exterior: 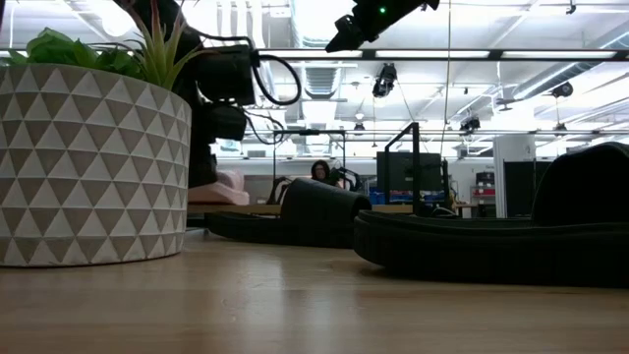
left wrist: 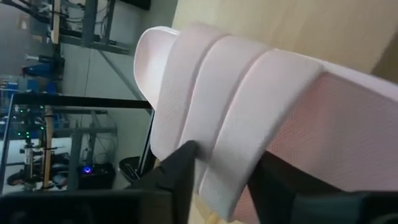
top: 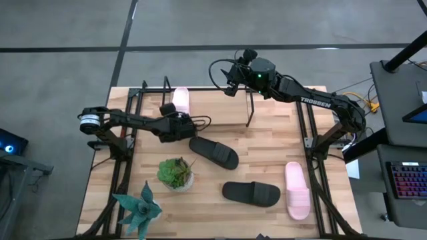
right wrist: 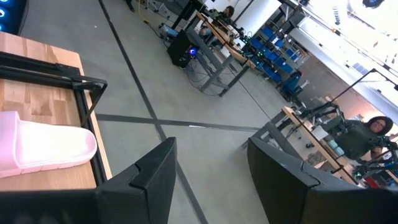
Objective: Pick and place slides into the shelf
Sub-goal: Adjust the top pink slide on the shelf, then put the bottom pink slide on the shelf
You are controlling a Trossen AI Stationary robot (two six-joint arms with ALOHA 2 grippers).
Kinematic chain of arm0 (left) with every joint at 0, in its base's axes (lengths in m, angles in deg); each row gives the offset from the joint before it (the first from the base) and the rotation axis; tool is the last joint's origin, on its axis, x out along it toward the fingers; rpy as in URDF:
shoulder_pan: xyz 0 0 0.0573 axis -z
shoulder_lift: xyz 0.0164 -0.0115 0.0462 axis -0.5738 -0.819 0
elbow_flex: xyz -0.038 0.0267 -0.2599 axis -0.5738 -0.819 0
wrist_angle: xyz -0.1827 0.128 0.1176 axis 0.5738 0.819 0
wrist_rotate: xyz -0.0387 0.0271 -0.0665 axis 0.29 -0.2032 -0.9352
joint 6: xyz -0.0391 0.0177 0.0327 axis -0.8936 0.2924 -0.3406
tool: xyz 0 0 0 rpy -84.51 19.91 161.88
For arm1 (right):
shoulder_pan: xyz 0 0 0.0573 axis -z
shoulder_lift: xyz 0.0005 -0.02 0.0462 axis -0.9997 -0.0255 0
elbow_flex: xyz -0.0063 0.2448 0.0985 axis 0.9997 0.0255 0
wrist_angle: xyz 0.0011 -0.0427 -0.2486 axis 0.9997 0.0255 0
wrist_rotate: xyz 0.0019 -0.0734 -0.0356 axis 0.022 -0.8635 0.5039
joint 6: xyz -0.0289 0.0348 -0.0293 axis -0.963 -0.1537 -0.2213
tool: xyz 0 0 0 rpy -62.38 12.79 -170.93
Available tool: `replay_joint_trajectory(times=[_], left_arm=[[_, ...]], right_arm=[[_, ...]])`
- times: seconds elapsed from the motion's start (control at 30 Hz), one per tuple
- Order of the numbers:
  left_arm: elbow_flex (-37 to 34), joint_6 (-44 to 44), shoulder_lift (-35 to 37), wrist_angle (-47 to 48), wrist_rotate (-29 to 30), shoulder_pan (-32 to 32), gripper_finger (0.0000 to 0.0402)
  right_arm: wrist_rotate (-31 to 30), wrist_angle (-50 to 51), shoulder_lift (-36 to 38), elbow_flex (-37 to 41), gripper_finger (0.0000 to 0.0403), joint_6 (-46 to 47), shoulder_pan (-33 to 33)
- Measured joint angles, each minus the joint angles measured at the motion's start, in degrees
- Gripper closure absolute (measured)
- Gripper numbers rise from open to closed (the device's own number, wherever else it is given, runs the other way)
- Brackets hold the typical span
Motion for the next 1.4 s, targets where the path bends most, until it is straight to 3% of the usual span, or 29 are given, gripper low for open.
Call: replay_joint_trajectory(times=[0.2,0.37,0.53,0.9,1.1,1.4], left_arm=[[1.26,2.40,0.00,0.08,-1.45,-0.54,0.0213],[3.46,4.64,0.31,0.47,-3.32,-0.54,0.0183],[4.00,7.65,2.15,1.23,-4.20,-0.58,0.0166],[3.28,8.54,13.19,4.78,-13.95,-0.61,0.0163],[1.83,12.78,22.57,-3.70,-23.67,0.41,0.0163],[-7.63,25.77,37.24,-27.34,-48.08,2.85,0.0163]], right_arm=[[0.01,0.00,0.00,-0.01,0.0216,0.00,0.00],[0.02,0.00,0.00,-0.02,0.0216,-0.02,0.00],[0.02,0.00,0.00,-0.02,0.0216,-0.02,0.00],[0.02,-0.02,0.00,-0.02,0.0216,-0.11,0.02],[0.00,-0.04,0.00,0.00,0.0216,-0.48,0.02],[0.15,1.59,1.42,0.00,0.0216,-1.75,-1.19]])
